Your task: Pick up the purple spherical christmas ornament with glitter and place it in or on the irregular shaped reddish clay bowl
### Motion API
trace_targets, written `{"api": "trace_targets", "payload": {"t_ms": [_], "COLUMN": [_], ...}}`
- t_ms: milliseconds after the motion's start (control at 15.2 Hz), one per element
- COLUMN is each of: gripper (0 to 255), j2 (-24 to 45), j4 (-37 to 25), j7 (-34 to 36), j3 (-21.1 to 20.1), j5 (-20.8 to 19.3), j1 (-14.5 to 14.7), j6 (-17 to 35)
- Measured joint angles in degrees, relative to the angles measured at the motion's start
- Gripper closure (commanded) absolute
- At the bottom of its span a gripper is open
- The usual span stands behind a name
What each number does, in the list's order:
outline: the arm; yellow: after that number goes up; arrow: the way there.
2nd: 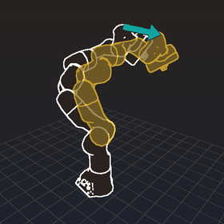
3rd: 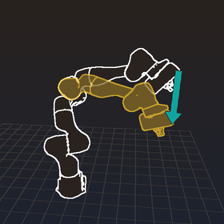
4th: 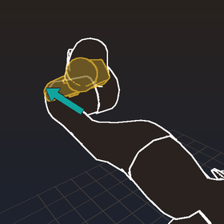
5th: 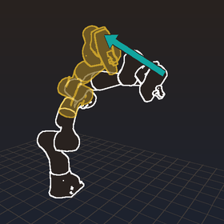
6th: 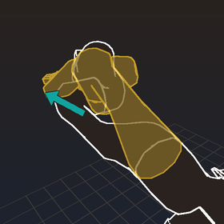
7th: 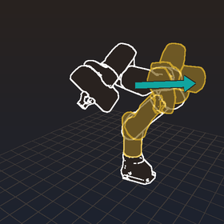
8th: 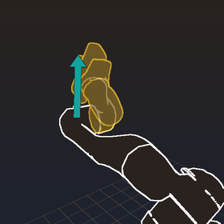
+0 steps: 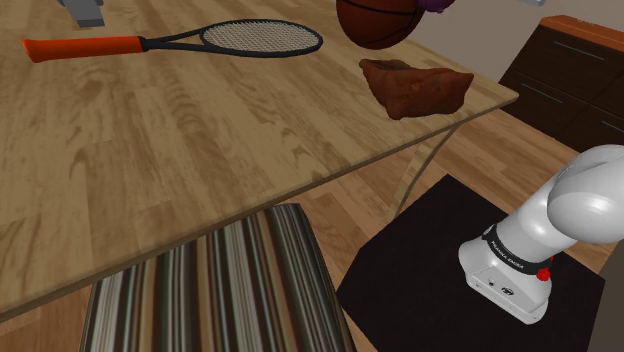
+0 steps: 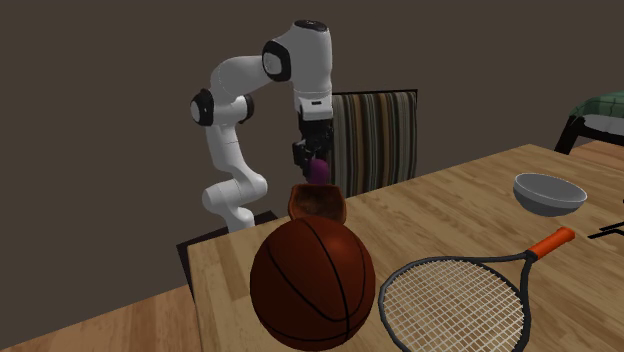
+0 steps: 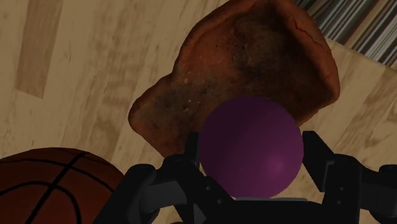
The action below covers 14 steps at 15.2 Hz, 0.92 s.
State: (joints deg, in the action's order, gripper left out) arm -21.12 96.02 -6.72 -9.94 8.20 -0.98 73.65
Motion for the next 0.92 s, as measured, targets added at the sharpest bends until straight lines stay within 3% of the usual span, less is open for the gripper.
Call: {"api": "trace_targets", "payload": {"t_ms": [924], "gripper": [255], "j2": [-6.02], "j4": [15.4], "j7": [-1.92], "j3": [0.4], "j5": [0.55], "j1": [0.13], "j6": [9.22]}}
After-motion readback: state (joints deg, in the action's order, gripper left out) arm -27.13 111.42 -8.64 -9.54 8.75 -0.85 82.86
